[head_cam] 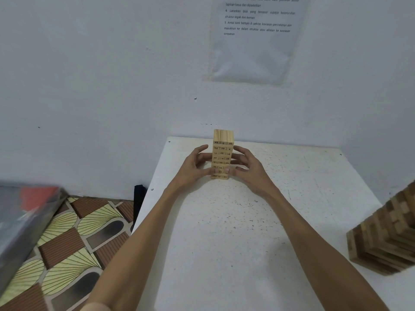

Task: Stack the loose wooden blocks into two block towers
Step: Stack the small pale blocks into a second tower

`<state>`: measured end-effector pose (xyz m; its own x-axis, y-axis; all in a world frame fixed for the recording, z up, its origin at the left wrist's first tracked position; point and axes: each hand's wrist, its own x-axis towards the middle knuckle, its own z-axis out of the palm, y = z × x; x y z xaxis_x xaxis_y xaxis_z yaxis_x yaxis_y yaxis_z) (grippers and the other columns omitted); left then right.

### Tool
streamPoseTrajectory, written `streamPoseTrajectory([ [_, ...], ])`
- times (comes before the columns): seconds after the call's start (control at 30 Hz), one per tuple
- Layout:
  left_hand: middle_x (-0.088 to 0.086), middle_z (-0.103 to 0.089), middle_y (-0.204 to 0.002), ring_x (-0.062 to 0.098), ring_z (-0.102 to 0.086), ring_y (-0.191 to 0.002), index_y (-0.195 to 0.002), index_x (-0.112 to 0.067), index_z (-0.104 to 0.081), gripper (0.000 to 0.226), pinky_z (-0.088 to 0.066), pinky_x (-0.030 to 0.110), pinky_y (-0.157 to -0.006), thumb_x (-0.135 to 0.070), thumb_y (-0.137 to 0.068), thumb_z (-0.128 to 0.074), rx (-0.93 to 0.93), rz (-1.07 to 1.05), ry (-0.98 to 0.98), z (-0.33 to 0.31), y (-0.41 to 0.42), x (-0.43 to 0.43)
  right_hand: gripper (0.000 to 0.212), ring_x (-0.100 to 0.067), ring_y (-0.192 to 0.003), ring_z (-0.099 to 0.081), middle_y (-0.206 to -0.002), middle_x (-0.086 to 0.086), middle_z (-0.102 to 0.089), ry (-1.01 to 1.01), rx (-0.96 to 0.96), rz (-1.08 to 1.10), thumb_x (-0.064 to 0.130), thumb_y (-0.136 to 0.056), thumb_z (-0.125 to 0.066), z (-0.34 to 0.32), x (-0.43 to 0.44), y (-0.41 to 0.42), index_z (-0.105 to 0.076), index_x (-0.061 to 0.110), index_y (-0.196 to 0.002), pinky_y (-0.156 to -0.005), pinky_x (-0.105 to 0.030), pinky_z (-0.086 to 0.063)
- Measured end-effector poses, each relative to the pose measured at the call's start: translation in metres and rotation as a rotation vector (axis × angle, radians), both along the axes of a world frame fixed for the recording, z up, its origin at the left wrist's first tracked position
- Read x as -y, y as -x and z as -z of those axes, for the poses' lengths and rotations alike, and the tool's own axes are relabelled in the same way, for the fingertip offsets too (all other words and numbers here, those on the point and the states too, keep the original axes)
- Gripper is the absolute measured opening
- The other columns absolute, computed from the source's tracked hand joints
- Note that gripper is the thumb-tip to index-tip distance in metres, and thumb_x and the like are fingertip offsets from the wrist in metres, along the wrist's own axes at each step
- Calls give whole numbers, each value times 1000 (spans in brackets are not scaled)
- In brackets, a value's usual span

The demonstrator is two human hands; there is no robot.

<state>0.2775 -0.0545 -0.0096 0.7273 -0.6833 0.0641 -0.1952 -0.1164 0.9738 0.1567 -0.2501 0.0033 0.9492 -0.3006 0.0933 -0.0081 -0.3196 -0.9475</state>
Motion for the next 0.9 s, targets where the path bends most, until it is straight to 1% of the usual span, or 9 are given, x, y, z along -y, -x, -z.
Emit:
streamPoseTrajectory([
  [0.3, -7, -70, -132, 8, -61, -128, -156, -18, -34, 89, -46, 18, -105, -18, -84, -86, 0, -13, -6, 0, 0, 0, 83, -13, -128, -61, -139, 9, -65, -10, -15, 1, 35, -83, -88, 4, 0, -1, -42, 34, -152, -107, -50, -53],
  [0.4, -11, -64, -140, 9, -55, -136, -157, -21, -34, 90, -42, 24, -111, -34, -84, -86, -32, -5, -2, -6, 4, -3, 81, -7, -137, -52, -148, 12, -55, -10, -27, -1, 41, -89, -79, 7, -3, 2, -36, 30, -157, -116, -46, -45],
  [0.5, -18, -56, -147, 5, -46, -142, -153, -23, -44, 70, -45, 16, -105, -62, -96, -57, -153, -15, 94, -20, 19, 2, 73, -5, -145, -41, -156, 12, -48, -176, 6, 87, 56, -96, -49, 4, -21, 3, -35, 23, -159, -125, -47, -31],
  [0.53, -19, -52, -151, 1, -41, -144, -153, -25, -44, 74, -40, 20, -114, -72, -96, -45, -198, -31, 140, -23, 23, 7, 75, -5, -147, -38, -159, 11, -45, -245, 17, 124, 63, -97, -41, 3, -29, 0, -35, 23, -160, -127, -45, -27],
  [0.6, -14, -34, -165, 1, -27, -152, -162, -25, -31, 97, -18, 38, -129, -89, -89, -27, -234, -98, 161, -25, 30, 16, 84, -6, -149, -37, -161, 10, -43, -337, 24, 167, 77, -95, -27, 1, -47, -6, -35, 24, -160, -128, -45, -26],
  [0.67, -10, -26, -169, 5, -21, -155, -164, -27, -21, 104, -12, 44, -130, -92, -84, -18, -247, -140, 167, -24, 35, 26, 86, -7, -142, -48, -154, 8, -52, -374, 33, 180, 84, -94, -19, -3, -60, -14, -41, 29, -157, -121, -44, -38],
  [0.73, -6, -30, -168, 10, -26, -155, -163, -31, -24, 103, -17, 47, -129, -95, -83, -17, -274, -153, 165, -17, 36, 34, 77, -5, -128, -60, -139, 8, -65, -401, 68, 203, 77, -98, -12, -5, -69, -21, -51, 32, -149, -106, -33, -50],
  [0.8, 1, -44, -161, 18, -40, -149, -160, -29, -35, 97, -26, 51, -125, -93, -88, -19, -295, -155, 191, -15, 39, 40, 71, -2, -119, -65, -129, 11, -70, -429, 93, 224, 69, -102, -9, -2, -73, -27, -58, 35, -140, -96, -25, -51],
  [0.9, 6, -67, -137, 21, -61, -130, -147, -16, -54, 83, -44, 42, -114, -72, -102, -11, -283, -215, 229, -29, 54, 43, 77, -4, -119, -66, -127, 9, -72, -427, 102, 252, 73, -100, -11, 1, -78, -32, -61, 31, -141, -102, -30, -50],
])
